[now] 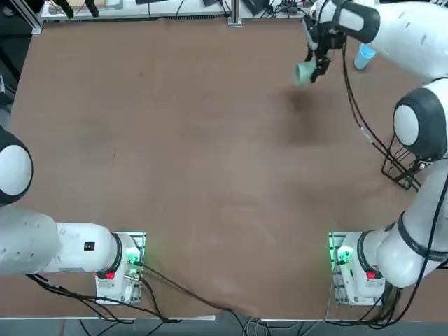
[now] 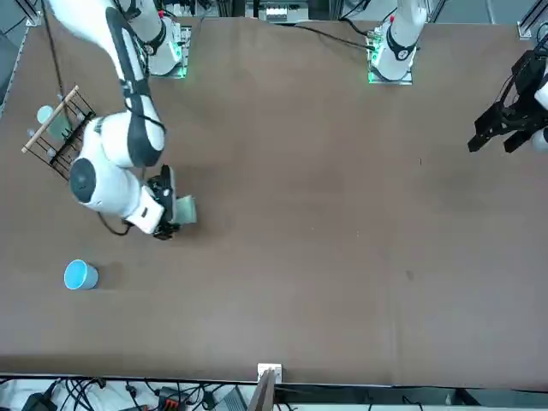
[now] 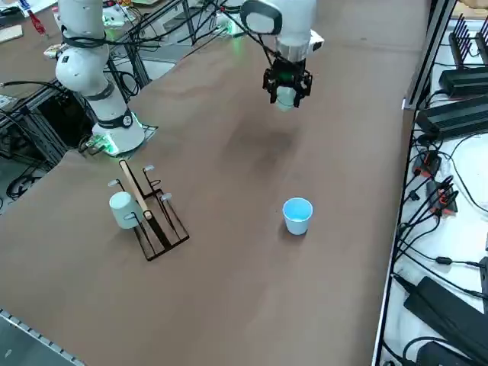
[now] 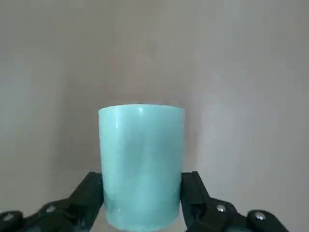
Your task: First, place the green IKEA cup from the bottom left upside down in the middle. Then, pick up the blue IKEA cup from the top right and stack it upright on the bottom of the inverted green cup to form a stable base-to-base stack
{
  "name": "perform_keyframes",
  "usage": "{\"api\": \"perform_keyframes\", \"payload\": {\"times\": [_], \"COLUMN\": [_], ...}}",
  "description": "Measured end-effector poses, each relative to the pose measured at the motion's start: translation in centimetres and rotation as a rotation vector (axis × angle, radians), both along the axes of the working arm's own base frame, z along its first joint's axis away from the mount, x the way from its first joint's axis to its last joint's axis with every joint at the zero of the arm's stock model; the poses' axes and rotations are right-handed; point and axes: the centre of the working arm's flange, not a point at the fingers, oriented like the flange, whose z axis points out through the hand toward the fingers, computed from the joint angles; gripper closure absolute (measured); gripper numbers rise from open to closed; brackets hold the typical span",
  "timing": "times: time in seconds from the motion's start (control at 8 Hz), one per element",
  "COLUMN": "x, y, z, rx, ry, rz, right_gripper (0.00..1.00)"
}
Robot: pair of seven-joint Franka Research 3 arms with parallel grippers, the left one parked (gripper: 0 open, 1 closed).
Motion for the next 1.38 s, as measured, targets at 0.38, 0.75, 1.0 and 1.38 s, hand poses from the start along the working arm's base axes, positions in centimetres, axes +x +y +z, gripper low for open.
{"api": "perform_keyframes", "payload": {"times": [0.38, 0.75, 1.0, 1.38], "x": [-1.8, -3.9, -4.7, -5.2], "y": [0.2, 3.1, 5.0, 7.5], "z": [3.9, 4.7, 3.1, -2.3], "rx": [-0.376, -0.675, -0.837, -0.978], "ry": [-0.001, -0.087, -0.152, -0.176], "rz": [-0.106, -0.228, -0.241, -0.147], "right_gripper": [0.13, 0.13, 0.13, 0.13]}}
